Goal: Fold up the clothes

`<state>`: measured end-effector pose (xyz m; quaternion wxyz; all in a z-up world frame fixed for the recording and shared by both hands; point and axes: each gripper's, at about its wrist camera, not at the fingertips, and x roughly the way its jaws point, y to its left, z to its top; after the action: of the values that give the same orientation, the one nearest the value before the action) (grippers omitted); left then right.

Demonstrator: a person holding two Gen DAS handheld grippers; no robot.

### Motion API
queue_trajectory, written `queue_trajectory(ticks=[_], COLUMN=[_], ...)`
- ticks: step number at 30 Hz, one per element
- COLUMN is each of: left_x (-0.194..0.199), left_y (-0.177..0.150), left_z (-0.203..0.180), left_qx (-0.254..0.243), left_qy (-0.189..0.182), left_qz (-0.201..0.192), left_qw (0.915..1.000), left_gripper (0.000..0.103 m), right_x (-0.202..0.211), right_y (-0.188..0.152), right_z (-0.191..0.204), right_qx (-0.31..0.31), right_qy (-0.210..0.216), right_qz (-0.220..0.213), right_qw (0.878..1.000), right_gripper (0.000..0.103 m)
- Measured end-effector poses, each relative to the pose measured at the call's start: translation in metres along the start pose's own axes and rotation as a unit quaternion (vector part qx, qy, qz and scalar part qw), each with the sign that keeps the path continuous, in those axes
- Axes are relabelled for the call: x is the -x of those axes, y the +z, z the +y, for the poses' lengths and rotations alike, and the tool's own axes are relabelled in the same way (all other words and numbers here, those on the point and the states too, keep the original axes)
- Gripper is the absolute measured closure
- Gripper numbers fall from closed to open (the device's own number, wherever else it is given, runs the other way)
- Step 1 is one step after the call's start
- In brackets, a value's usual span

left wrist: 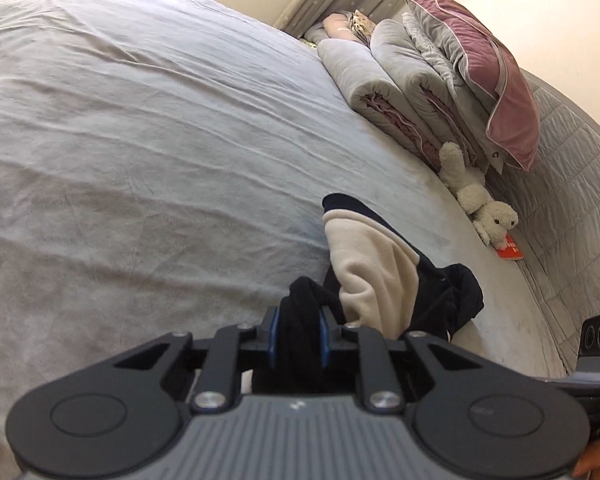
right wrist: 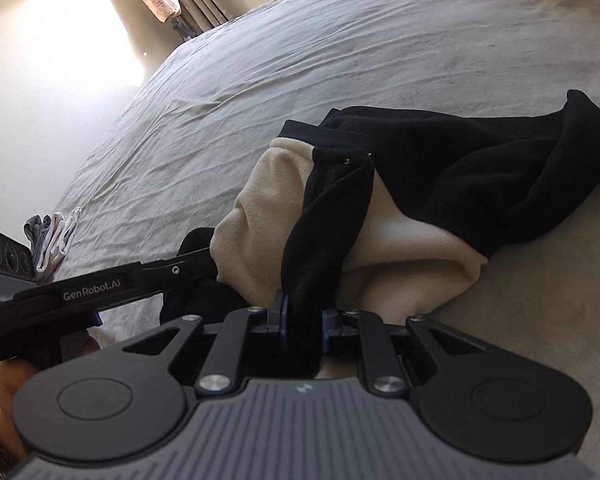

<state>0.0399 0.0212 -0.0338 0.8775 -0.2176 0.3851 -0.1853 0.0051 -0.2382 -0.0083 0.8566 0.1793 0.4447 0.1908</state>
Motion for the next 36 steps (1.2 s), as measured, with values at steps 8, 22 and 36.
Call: queue_trajectory(ticks=[8,22,36], left_x=[0.028,0.070,0.110], left_y=[0.009,0.063,0.081], left_z=[-0.010,0.044,0.084], left_qx=[-0.012,0.012,0.025], left_qy=[0.043,0.162,0.283], left_qz=[-0.088,-0.186,-0.275], left_qw=[0.9951,0.9690,0.9184], left_gripper=[0.086,0.086,0.085], right_x=[0.016,0.010,0.006], right_y=[0.003,0.020,0.023], right_z=[-0.004,0.000,-0.006], right_qx=[-0.022,-0.046,-0.053], right_qy=[0.024,0.046,0.034], right_qz=[-0.043,-0.077,-0.082], right_qw=[0.999,0.995,0.995], right_gripper=[0.070,0.062,0.061])
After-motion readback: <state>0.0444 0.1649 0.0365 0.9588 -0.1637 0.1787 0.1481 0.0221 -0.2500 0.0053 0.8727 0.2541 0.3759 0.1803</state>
